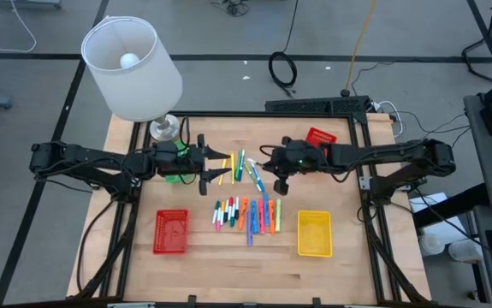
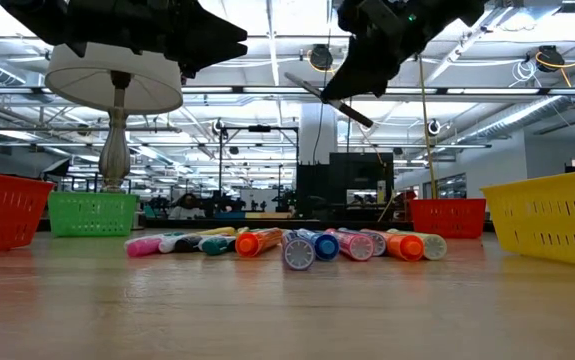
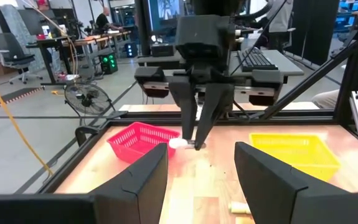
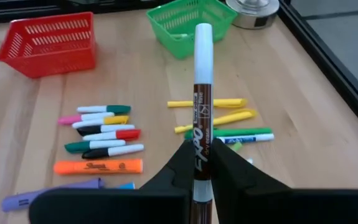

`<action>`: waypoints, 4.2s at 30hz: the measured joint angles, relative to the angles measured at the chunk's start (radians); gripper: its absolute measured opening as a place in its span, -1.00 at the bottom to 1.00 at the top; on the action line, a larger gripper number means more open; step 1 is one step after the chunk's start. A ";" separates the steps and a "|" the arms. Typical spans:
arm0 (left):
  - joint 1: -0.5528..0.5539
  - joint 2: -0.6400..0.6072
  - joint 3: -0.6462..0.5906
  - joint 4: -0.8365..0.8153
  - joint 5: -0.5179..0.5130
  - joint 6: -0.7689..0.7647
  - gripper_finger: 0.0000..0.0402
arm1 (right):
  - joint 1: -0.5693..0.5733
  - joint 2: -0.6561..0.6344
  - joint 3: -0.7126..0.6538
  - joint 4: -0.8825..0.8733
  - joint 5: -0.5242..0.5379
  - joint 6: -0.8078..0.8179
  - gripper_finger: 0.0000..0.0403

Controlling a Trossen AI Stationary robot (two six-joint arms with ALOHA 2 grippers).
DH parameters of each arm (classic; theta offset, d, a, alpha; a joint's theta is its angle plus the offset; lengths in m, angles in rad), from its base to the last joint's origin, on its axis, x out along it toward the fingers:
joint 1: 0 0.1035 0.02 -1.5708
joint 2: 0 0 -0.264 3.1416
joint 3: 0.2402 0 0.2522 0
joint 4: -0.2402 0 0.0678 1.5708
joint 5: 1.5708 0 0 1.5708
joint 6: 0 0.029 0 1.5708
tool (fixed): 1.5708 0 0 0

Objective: Pick & Place Markers
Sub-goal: Put the brown marker pen into the green basket

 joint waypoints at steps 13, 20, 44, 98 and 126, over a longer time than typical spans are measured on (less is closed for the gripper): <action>0.000 0.000 0.000 0.001 -0.002 0.000 -0.05 | 0.075 0.000 0.000 0.297 0.049 -0.146 -0.90; 0.000 0.001 0.000 0.051 0.008 -0.018 -0.05 | 0.115 0.024 -0.054 0.544 0.049 -0.234 -0.90; -0.033 0.149 0.029 0.315 0.130 -0.055 -0.05 | 0.122 0.065 -0.128 0.743 0.047 -0.337 -0.90; -0.048 0.270 0.146 0.276 0.130 0.038 -0.84 | 0.146 0.053 -0.128 0.640 0.076 -0.252 -0.63; 0.082 -0.233 0.146 -1.218 -0.469 -0.863 -0.84 | 0.154 -0.439 -0.399 0.280 0.338 -0.036 0.00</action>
